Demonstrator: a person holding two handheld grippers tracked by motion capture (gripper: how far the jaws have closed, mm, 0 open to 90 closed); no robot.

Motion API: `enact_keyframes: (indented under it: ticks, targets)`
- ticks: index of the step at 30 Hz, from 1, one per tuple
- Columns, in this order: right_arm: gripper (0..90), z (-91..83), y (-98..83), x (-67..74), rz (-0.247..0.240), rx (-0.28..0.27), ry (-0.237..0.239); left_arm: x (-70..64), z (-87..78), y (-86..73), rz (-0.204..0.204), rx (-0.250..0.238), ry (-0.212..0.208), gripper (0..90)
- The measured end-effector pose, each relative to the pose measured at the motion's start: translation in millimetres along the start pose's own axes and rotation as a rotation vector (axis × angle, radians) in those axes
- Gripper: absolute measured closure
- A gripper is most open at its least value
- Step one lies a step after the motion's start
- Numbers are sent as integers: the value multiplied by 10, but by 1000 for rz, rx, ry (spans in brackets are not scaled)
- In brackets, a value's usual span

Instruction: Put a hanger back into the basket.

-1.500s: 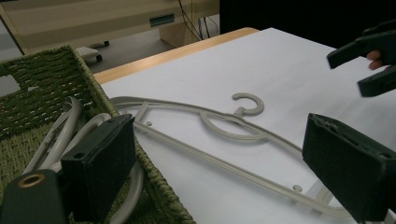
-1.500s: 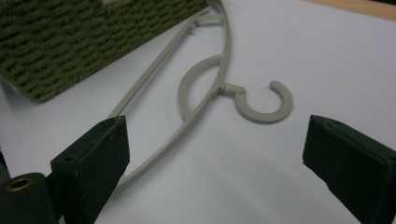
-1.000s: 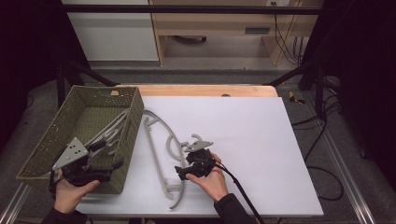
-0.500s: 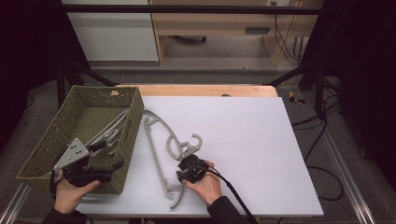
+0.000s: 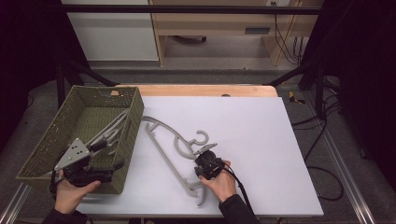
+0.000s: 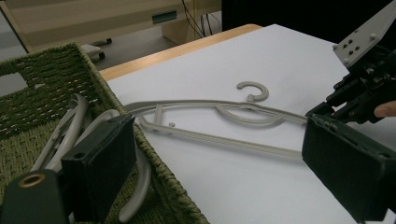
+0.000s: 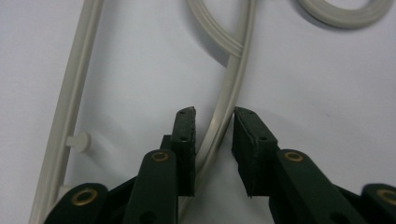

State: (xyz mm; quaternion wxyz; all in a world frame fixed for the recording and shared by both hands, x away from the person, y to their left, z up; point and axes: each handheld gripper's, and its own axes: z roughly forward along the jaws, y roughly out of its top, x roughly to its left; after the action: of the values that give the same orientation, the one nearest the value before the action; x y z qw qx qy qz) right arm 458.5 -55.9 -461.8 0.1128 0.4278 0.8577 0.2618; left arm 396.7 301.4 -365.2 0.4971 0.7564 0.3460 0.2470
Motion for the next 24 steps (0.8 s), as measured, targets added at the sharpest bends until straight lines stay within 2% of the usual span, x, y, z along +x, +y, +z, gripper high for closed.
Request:
enact_keyframes:
  ticks: [6,9,12,16,18,24]
  targets:
    - [787,-82,-85,-248,33,20,-27,-11,9,-1,2,3,-4,97]
    - [819,-121,-124,-375,71,31,-37,-20,18,1,4,6,-8,97]
    - [819,-143,-158,-507,66,22,6,-33,30,0,9,11,-12,98]
    - [815,-151,-179,-552,60,16,18,-48,37,0,14,14,-14,98]
    - [804,-155,-184,-536,79,11,14,-48,33,3,14,12,-16,97]
    - [718,-260,-245,-549,67,-6,16,-50,35,4,12,12,-18,98]
